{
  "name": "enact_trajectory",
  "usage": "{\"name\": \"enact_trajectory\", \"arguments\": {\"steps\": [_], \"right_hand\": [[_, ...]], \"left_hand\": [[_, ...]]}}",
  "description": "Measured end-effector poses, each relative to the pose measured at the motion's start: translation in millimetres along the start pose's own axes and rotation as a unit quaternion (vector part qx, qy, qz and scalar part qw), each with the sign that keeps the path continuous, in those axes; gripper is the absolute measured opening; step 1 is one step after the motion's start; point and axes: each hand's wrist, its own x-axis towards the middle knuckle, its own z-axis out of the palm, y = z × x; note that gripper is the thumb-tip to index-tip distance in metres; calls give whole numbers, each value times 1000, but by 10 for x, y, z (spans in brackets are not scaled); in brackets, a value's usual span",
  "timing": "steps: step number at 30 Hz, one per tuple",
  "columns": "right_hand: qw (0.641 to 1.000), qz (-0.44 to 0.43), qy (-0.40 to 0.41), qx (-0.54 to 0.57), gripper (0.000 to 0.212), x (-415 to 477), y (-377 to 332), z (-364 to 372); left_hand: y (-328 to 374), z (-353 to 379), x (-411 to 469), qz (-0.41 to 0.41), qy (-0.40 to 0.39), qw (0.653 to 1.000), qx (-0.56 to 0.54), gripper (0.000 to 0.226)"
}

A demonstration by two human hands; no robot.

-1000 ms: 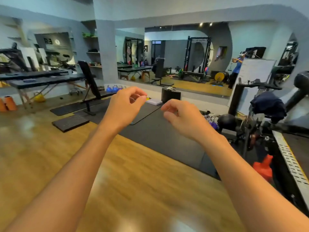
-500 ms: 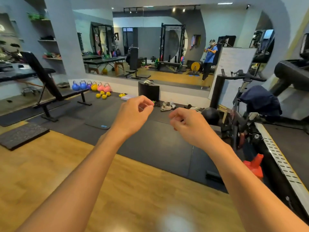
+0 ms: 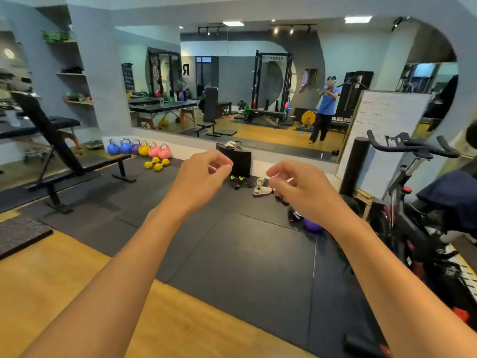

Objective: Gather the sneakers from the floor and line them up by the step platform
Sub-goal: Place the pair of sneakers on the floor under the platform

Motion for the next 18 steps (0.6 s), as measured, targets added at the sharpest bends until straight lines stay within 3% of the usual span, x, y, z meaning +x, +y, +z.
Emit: {"name": "enact_trajectory", "arguments": {"steps": [8,18], "right_hand": [[999,26,23,0,14,1819,786,325],[998,18,39,38,14,4173,2055,806]], "left_hand": [[-876,577,2014,32,-11,998,-49,14],[-1909,1481,4144,33,-29,999,-10,15]]}}
